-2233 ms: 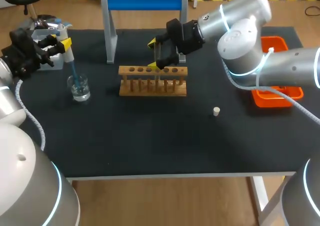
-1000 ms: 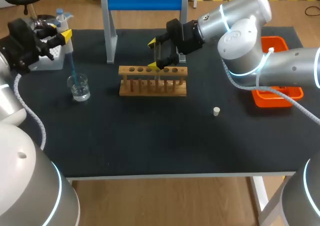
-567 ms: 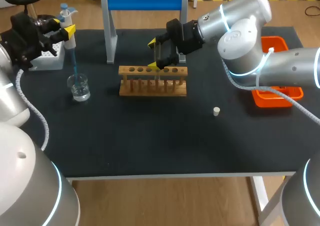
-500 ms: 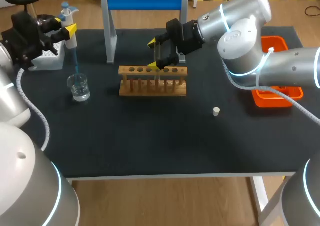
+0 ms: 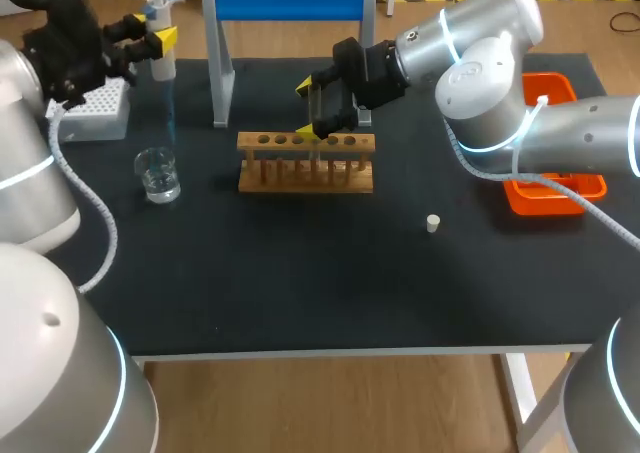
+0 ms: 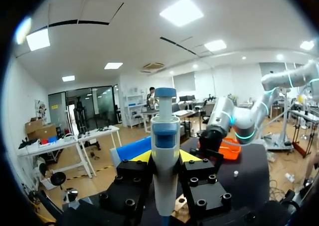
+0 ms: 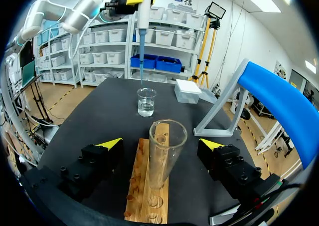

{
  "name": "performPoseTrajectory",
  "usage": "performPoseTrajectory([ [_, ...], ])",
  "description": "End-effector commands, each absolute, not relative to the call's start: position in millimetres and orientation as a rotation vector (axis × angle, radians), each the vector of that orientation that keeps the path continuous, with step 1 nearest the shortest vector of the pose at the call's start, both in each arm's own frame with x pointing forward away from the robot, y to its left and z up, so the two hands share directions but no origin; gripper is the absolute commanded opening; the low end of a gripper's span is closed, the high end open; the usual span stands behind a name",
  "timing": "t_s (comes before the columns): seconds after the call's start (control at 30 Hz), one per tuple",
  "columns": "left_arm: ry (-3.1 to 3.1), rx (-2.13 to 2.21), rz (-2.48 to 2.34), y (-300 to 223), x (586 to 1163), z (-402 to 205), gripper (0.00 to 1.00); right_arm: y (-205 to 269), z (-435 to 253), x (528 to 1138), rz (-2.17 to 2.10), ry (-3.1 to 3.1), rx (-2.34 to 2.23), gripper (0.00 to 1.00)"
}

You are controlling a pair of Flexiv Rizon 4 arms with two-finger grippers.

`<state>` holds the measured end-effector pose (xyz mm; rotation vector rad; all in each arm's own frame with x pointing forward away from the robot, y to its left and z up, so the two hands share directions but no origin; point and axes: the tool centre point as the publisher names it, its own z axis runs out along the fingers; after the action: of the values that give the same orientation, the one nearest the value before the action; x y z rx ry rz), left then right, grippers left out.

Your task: Invert the test tube, pick up the pipette, mount the tip to pipette, aspirate from beaker and dispense into the tube, eject the tip, return the pipette, and cap with the stopper.

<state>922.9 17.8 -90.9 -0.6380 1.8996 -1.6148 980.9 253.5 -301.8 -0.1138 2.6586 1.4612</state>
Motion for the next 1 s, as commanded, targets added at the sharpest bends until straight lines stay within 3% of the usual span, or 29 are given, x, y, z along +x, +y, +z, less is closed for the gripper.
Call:
performPoseTrajectory([
  [0.03, 1.928, -0.66, -1.603, 5, 931, -79, 0.0, 253, -301, 981, 1.458, 2.663, -0.115, 1.0],
  [1.0, 1.967, -0.592, -1.803, -103, 954, 1, 0.0, 253, -301, 981, 1.458, 2.663, -0.115, 1.0],
])
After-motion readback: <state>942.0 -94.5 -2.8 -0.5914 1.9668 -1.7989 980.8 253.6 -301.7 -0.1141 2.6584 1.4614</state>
